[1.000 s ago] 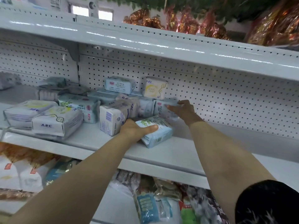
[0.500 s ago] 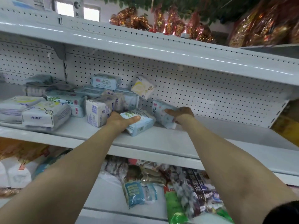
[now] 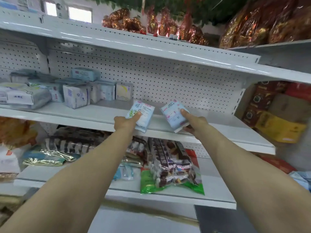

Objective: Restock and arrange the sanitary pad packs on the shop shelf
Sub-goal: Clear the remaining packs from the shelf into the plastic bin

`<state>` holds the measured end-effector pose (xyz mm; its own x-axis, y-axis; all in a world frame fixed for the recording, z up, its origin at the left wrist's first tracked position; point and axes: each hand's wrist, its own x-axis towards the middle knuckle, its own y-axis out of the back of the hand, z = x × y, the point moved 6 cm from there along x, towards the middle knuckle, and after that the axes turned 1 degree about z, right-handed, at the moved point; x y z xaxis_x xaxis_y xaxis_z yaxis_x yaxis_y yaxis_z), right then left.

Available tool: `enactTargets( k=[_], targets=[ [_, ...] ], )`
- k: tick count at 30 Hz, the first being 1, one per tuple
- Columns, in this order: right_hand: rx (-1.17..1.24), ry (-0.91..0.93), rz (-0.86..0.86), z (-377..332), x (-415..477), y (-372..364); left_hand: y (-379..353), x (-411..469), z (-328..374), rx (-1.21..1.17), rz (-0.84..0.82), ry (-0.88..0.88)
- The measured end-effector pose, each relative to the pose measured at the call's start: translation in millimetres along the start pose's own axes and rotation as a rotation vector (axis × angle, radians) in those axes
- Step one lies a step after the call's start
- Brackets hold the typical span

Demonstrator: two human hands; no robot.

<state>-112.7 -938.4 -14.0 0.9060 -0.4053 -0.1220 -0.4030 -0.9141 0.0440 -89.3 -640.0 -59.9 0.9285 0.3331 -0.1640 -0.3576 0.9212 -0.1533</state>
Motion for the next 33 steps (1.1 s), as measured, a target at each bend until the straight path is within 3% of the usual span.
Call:
enactTargets(
  k=[6,11,18,33],
  targets=[
    [0.033,-0.011,-0.064,35,-34,83,-45,-92,-59,-0.103,-0.037,0.001],
    [0.107,-0.075,-0.103,86,-58,137,-70,-140,-129,-0.149,-0.135,0.099],
    [0.16,-0.28,-0.069,195,-82,190,-73,-180,-206,-0.049,-0.184,0.183],
    [0.177,-0.766,0.104,458,-101,239,-53,-213,-455,0.195,-0.154,0.724]
  ],
)
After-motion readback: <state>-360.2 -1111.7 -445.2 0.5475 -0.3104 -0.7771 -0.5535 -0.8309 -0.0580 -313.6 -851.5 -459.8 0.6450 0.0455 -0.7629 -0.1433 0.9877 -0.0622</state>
